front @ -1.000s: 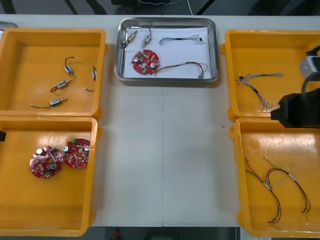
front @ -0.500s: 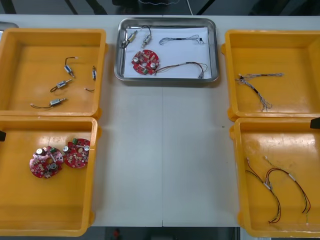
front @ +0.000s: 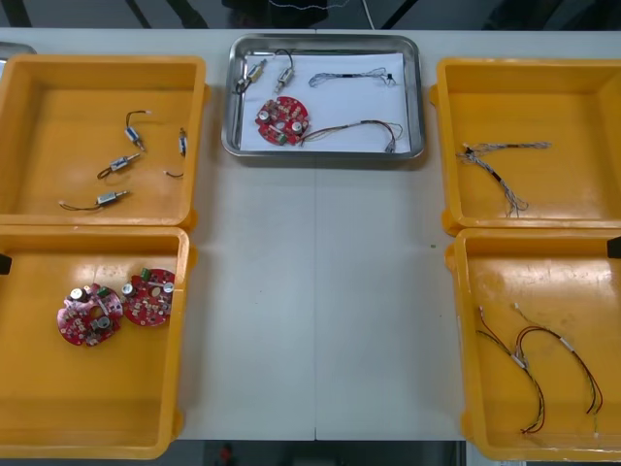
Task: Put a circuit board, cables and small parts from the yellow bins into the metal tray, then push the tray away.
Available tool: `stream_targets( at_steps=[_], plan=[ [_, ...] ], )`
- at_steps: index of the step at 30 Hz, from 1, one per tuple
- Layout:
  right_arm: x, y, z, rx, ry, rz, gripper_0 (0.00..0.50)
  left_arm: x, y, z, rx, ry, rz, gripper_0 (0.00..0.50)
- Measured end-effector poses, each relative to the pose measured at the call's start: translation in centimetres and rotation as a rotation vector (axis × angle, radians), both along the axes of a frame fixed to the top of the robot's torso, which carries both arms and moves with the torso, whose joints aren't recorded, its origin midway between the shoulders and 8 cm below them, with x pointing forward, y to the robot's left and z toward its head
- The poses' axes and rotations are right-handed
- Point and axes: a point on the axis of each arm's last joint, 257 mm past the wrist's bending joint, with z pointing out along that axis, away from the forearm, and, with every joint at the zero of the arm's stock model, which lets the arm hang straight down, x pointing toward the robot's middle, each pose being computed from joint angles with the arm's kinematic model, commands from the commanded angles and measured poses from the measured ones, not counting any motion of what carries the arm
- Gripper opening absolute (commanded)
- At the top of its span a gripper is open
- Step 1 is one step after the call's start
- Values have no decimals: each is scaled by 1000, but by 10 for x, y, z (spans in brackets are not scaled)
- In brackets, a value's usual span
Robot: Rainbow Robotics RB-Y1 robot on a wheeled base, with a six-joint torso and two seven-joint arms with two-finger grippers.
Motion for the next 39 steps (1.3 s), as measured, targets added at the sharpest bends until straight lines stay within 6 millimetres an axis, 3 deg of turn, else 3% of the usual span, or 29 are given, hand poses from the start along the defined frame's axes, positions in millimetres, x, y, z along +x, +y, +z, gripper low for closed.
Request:
stream_targets(
  at_steps=[39],
  plan=[
    [-2,-2,-2,-6,8,-4,500,0,0,0,0,0,0,500]
  ],
)
